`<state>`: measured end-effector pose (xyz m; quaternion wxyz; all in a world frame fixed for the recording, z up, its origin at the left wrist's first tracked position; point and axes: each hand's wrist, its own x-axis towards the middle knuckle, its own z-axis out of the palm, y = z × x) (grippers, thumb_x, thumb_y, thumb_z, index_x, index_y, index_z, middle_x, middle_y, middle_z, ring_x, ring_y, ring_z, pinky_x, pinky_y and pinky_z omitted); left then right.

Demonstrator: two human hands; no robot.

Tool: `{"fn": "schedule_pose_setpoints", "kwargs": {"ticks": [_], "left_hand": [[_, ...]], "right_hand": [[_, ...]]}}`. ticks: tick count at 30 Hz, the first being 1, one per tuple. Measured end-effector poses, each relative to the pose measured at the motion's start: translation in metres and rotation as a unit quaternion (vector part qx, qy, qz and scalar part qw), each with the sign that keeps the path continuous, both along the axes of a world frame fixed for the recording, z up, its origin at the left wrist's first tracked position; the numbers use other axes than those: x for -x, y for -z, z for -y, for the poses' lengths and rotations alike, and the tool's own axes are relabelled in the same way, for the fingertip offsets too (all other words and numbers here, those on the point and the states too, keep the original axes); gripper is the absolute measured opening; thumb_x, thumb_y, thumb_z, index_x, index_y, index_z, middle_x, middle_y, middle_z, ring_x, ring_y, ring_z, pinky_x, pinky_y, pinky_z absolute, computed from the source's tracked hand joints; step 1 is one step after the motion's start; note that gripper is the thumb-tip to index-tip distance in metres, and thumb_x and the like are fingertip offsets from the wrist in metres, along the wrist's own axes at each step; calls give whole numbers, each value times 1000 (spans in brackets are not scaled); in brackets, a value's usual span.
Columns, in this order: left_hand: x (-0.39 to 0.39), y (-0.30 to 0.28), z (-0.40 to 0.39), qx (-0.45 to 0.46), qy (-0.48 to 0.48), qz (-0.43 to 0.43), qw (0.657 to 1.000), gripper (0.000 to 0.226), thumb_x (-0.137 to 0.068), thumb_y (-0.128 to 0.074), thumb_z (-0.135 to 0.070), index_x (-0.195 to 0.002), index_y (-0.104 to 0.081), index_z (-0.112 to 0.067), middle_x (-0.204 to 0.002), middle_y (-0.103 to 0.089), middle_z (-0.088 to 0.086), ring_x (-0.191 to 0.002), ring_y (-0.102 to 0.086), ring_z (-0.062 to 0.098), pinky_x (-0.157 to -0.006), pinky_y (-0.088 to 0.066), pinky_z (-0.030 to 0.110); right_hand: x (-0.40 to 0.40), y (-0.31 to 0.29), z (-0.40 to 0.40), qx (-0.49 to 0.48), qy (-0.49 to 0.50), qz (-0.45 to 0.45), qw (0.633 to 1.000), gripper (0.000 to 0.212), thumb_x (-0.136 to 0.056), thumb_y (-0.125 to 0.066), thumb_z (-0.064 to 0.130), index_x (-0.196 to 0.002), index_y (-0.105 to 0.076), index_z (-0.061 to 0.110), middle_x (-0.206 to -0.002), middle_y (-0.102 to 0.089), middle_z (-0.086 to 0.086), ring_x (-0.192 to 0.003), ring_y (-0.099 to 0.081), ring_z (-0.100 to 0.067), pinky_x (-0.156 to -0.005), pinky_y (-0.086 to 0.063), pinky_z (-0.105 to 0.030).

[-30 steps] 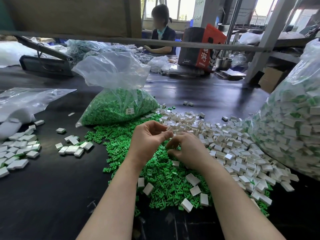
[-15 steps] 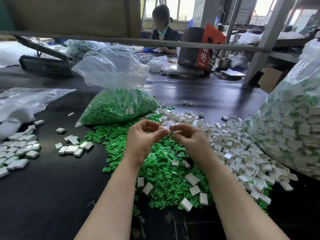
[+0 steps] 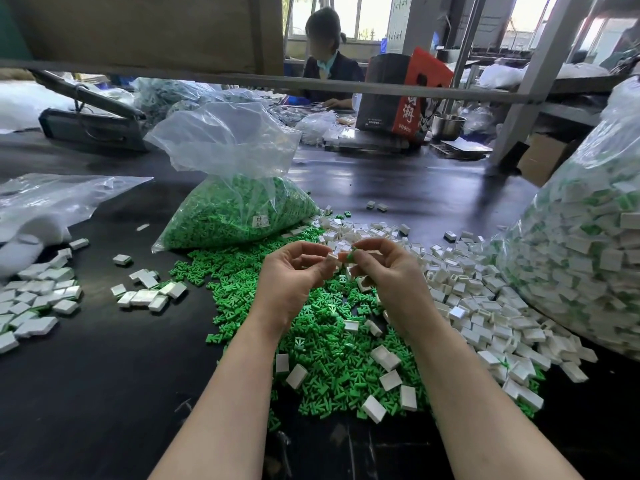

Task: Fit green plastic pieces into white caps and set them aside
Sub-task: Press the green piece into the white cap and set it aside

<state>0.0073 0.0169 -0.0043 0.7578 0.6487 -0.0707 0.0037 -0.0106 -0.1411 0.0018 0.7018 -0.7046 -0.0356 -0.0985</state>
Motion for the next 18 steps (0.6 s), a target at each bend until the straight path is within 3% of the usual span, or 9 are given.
{"fn": "schedule_pose_setpoints", "kwargs": {"ticks": [9,18], "left_hand": [[1,-1,5,-29,4,-7,1000,20,-79,-78,-8,-96,-69,-3,-88,-75,16,-75,-72,20,-67,-58,24],[2,-2,7,-31,-1,-2,1000,21,-78,-78,-7,-94,-69,2,-77,-74,11,-68,-70,14,-63,-57,22]], "right_hand": [[-6,2,-9,-117,35,-20,992,4,-87,-70,7,-91,-70,7,-65,-67,10,-55,-56,3,-53,-43,-11],[-7,3,-11,-112,31,-23,993,3,-85,-72,8,-84,-71,11,-64,-68,11,-54,-57,4,-53,-43,-9]]}}
